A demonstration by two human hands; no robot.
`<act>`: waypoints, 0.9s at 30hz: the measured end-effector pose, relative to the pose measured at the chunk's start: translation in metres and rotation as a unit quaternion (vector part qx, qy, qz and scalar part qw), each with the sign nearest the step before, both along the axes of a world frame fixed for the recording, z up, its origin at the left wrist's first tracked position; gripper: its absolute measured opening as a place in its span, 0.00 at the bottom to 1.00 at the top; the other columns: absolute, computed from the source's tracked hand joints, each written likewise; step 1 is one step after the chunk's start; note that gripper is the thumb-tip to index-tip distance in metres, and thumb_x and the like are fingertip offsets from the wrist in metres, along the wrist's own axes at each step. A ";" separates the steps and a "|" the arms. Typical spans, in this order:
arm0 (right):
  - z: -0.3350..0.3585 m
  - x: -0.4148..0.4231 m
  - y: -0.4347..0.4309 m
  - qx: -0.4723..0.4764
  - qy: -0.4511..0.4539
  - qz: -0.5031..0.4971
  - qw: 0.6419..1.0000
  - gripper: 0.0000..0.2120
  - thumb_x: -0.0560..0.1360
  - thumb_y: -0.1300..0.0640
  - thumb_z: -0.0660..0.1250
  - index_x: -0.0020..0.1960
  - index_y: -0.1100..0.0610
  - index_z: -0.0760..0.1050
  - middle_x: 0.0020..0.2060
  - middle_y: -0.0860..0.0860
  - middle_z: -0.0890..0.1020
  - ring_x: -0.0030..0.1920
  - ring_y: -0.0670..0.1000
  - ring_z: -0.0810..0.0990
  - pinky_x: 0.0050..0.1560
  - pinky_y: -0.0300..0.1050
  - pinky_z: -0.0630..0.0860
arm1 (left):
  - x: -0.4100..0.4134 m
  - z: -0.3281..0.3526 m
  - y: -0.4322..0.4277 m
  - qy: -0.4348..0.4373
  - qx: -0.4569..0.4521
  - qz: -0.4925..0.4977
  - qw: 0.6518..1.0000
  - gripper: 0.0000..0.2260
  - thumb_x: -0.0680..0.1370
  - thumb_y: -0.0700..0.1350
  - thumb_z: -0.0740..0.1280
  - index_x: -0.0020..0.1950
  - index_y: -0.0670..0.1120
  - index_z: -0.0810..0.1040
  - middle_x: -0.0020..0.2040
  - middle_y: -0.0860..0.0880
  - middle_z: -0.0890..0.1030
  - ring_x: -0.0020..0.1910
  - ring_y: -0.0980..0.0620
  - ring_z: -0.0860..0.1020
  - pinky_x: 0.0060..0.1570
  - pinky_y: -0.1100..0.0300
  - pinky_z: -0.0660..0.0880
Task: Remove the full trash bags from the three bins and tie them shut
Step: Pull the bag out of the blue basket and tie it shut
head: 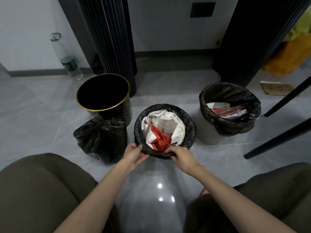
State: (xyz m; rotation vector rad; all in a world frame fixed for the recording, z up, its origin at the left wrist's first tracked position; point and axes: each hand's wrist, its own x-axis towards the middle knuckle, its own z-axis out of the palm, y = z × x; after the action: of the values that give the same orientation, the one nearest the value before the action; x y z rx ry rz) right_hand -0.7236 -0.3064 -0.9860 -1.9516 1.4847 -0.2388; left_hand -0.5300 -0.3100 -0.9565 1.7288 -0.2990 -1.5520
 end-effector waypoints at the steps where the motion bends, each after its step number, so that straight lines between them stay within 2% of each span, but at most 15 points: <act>1: 0.003 0.004 0.003 -0.008 -0.001 0.009 1.000 0.21 0.71 0.69 0.61 0.58 0.51 0.78 0.55 0.49 0.81 0.57 0.51 0.78 0.60 0.43 0.72 | 0.003 0.004 0.003 -0.004 -0.004 -0.004 1.000 0.10 0.81 0.36 0.57 0.41 0.44 0.65 0.39 0.43 0.76 0.35 0.50 0.77 0.48 0.53 0.78; 4: 0.012 0.014 0.017 -0.034 0.011 0.051 0.998 0.27 0.69 0.68 0.61 0.64 0.49 0.73 0.61 0.48 0.75 0.61 0.50 0.74 0.59 0.45 0.73 | 0.010 0.015 0.011 0.009 -0.018 0.011 1.000 0.08 0.81 0.37 0.58 0.43 0.45 0.65 0.38 0.42 0.75 0.26 0.53 0.79 0.28 0.62 0.79; 6: 0.015 0.022 0.026 -0.062 0.023 0.068 0.996 0.26 0.70 0.63 0.64 0.67 0.49 0.70 0.64 0.46 0.71 0.63 0.49 0.71 0.56 0.45 0.74 | 0.013 0.023 0.016 0.027 -0.024 0.024 0.999 0.07 0.81 0.37 0.57 0.44 0.44 0.66 0.37 0.42 0.74 0.20 0.56 0.77 0.22 0.64 0.77; 10: 0.018 0.039 0.034 -0.112 0.045 0.038 0.992 0.15 0.74 0.55 0.64 0.61 0.51 0.73 0.58 0.46 0.75 0.59 0.51 0.76 0.52 0.50 0.76 | 0.013 0.035 0.027 0.039 -0.032 -0.004 0.999 0.06 0.81 0.36 0.58 0.44 0.44 0.67 0.35 0.43 0.73 0.21 0.56 0.78 0.23 0.65 0.77; 12: 0.023 0.039 0.035 -0.128 0.075 0.008 0.989 0.11 0.74 0.56 0.61 0.57 0.52 0.72 0.54 0.49 0.78 0.54 0.56 0.79 0.48 0.51 0.76 | 0.015 0.038 0.032 0.035 -0.034 -0.022 0.999 0.05 0.81 0.36 0.58 0.46 0.44 0.67 0.34 0.44 0.72 0.23 0.55 0.78 0.24 0.66 0.77; 15: 0.031 0.027 0.033 -0.134 0.097 -0.039 0.985 0.11 0.73 0.59 0.61 0.55 0.55 0.68 0.53 0.51 0.78 0.49 0.60 0.79 0.45 0.50 0.74 | 0.018 0.040 0.037 0.025 -0.039 -0.037 0.998 0.07 0.81 0.35 0.58 0.45 0.46 0.67 0.31 0.45 0.73 0.22 0.56 0.78 0.23 0.68 0.76; 19: 0.040 0.009 0.020 -0.149 0.030 -0.173 0.973 0.08 0.70 0.65 0.63 0.48 0.58 0.72 0.47 0.53 0.76 0.45 0.58 0.77 0.41 0.46 0.69 | 0.023 0.044 0.036 -0.003 -0.056 -0.029 0.998 0.08 0.80 0.35 0.57 0.44 0.46 0.66 0.19 0.49 0.74 0.20 0.57 0.78 0.19 0.70 0.68; 21: 0.045 0.007 0.016 -0.191 0.010 -0.182 0.964 0.05 0.70 0.66 0.63 0.44 0.59 0.75 0.43 0.53 0.75 0.41 0.57 0.77 0.40 0.46 0.70 | 0.028 0.041 0.033 -0.018 -0.050 -0.013 0.998 0.08 0.80 0.35 0.57 0.44 0.45 0.65 0.18 0.50 0.74 0.19 0.57 0.76 0.18 0.71 0.64; 24: 0.050 0.010 0.019 -0.249 -0.012 -0.170 0.953 0.03 0.71 0.65 0.64 0.41 0.59 0.75 0.41 0.52 0.74 0.35 0.55 0.75 0.36 0.49 0.73 | 0.037 0.037 0.028 -0.031 -0.011 -0.013 0.999 0.07 0.79 0.39 0.59 0.41 0.46 0.68 0.19 0.52 0.74 0.18 0.58 0.74 0.18 0.72 0.61; 27: 0.055 0.007 0.020 -0.272 -0.071 -0.230 0.932 0.05 0.72 0.67 0.63 0.44 0.59 0.75 0.42 0.50 0.72 0.35 0.51 0.73 0.38 0.42 0.69 | 0.043 0.037 0.026 -0.030 0.045 -0.026 0.998 0.10 0.76 0.49 0.65 0.38 0.45 0.72 0.29 0.51 0.74 0.25 0.55 0.71 0.25 0.66 0.60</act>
State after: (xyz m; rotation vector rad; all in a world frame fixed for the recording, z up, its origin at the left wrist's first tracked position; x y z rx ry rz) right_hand -0.7169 -0.2867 -0.9313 -1.8913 1.9015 -1.0762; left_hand -0.4869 -0.2840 -0.9199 1.8538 -0.3116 -1.5744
